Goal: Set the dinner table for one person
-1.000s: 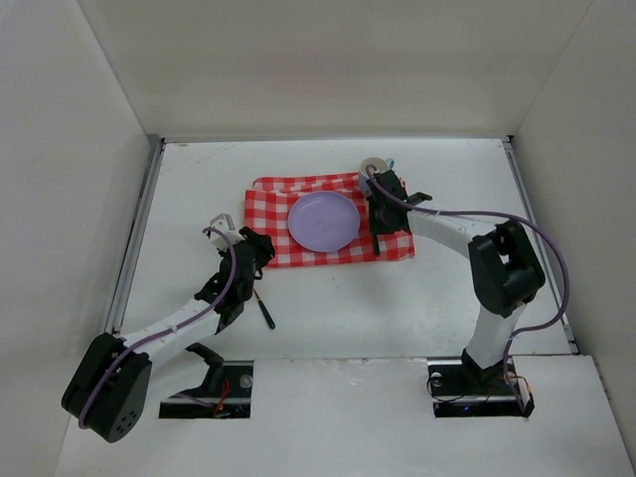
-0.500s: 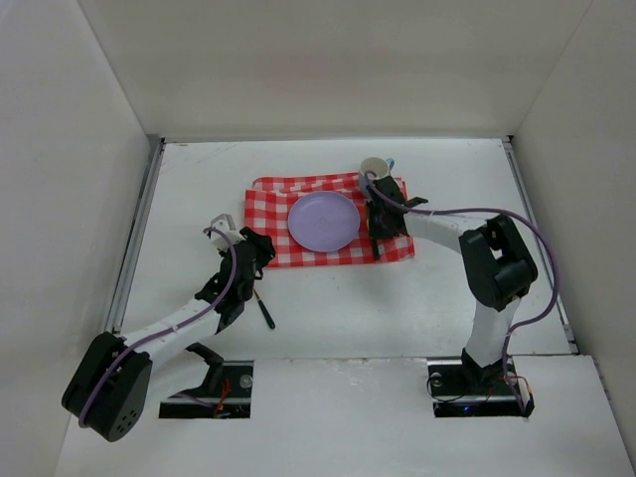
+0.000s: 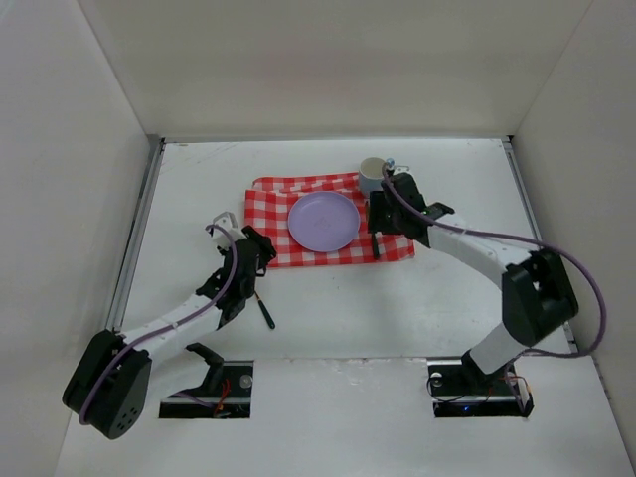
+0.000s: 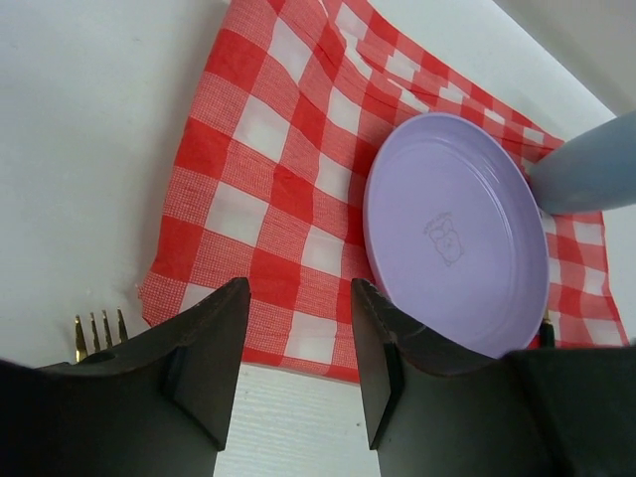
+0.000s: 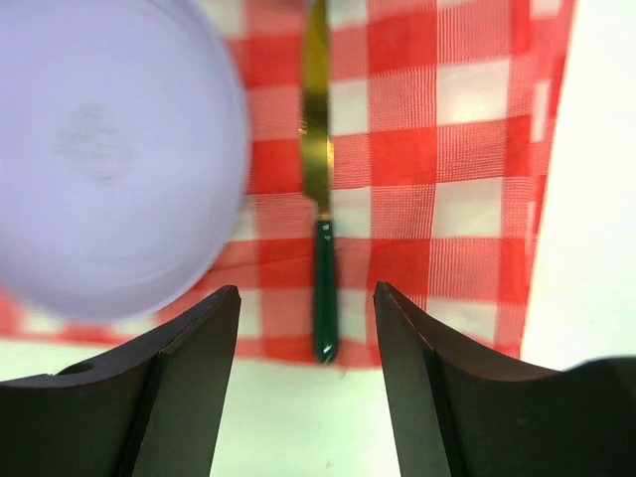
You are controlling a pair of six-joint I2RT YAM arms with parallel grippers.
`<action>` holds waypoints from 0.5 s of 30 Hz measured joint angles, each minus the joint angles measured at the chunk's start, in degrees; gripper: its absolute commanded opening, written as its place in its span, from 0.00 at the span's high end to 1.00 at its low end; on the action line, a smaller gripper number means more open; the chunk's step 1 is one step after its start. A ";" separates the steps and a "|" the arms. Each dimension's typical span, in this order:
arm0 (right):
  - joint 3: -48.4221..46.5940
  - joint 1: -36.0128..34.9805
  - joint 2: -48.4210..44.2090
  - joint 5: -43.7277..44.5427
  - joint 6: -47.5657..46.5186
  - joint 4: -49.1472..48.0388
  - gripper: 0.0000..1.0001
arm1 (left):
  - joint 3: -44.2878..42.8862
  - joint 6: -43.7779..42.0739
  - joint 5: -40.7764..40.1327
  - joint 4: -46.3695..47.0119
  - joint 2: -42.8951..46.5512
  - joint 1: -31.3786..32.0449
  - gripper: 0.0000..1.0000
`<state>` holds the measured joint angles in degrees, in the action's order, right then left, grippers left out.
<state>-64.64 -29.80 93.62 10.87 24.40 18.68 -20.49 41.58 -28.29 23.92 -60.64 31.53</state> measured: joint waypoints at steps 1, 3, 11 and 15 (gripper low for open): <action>0.87 -0.37 -3.06 0.24 -0.11 -0.35 0.37 | -0.94 -0.02 -0.35 -1.70 0.02 0.09 0.57; 2.86 -0.72 -8.63 0.72 -0.24 -2.19 0.41 | -3.41 -0.09 -1.16 -6.14 0.11 0.50 0.57; 19.10 -1.05 -23.04 5.31 1.70 -17.68 0.84 | -12.02 2.99 -4.50 -32.79 4.50 5.22 0.58; 22.14 -1.44 -22.60 6.29 3.96 -20.96 0.78 | -12.68 10.25 -5.27 -46.51 5.90 10.88 0.59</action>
<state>-42.50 -31.24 71.02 17.17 28.36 -2.28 -33.17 51.83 -33.56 -22.59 -54.74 42.41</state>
